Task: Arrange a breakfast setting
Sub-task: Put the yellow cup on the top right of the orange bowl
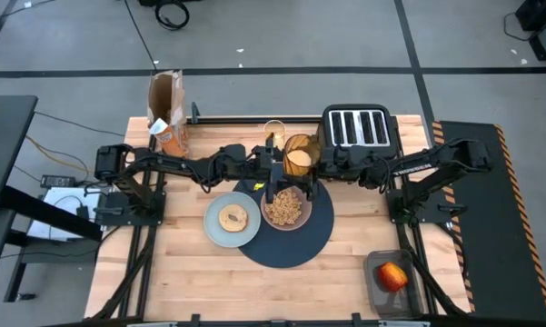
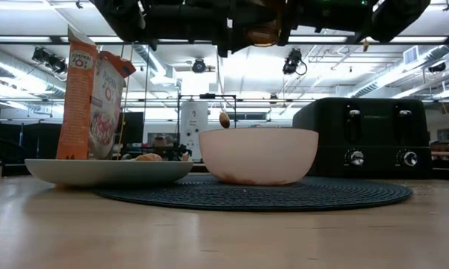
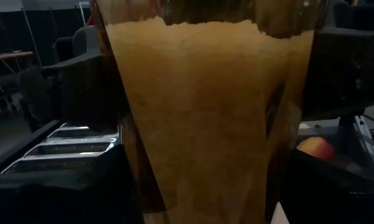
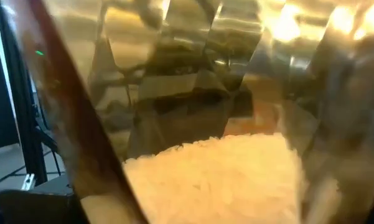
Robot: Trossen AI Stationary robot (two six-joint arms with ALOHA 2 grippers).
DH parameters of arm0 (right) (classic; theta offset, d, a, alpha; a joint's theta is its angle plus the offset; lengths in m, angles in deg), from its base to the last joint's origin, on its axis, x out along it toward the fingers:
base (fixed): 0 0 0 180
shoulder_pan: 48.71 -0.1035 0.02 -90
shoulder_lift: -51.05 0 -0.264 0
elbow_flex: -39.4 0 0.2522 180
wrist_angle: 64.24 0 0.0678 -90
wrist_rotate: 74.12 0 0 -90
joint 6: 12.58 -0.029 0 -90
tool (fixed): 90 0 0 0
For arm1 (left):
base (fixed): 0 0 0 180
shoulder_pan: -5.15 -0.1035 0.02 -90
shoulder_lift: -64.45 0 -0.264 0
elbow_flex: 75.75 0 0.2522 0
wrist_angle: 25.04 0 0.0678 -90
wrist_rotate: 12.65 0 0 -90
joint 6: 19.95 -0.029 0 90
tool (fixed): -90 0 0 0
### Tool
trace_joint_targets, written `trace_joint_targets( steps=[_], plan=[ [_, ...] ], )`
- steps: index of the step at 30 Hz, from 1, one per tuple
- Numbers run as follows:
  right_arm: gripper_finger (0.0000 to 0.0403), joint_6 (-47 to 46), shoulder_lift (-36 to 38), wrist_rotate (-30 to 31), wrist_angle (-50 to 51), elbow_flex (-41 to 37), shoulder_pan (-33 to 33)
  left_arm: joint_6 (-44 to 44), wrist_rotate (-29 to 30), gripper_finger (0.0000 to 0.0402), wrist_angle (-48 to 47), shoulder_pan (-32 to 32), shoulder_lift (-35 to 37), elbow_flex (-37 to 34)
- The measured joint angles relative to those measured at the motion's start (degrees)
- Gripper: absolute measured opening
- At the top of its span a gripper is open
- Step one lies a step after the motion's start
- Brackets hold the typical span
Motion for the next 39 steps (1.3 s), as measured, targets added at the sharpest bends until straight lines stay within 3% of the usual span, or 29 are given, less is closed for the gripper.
trace_joint_targets(
  steps=[6, 17, 27, 33, 39],
  plan=[
    [0.0376, 0.6, 3.2, 1.5, 6.8, 0.0, 0.1, -0.2, 0.6, 0.0319, -3.3, -0.9, 0.4, 0.0],
    [0.0389, 1.2, 15.3, 3.2, 27.1, 0.0, 0.5, -1.9, 1.4, 0.0319, -4.6, -1.4, 0.7, 0.1],
    [0.0365, 0.5, 11.6, 3.2, 21.1, -0.1, 1.2, -1.6, 1.1, 0.0319, -4.9, -2.0, 0.5, 0.0],
    [0.0365, -0.8, 9.0, 2.9, 16.7, -0.1, 1.2, -2.1, 1.0, 0.0376, -4.1, -2.0, 0.5, 0.0],
    [0.0365, -0.6, 7.8, 2.5, 15.7, 0.6, 1.2, -1.4, 0.2, 0.0379, 1.3, -1.7, -1.1, 0.0]
  ],
)
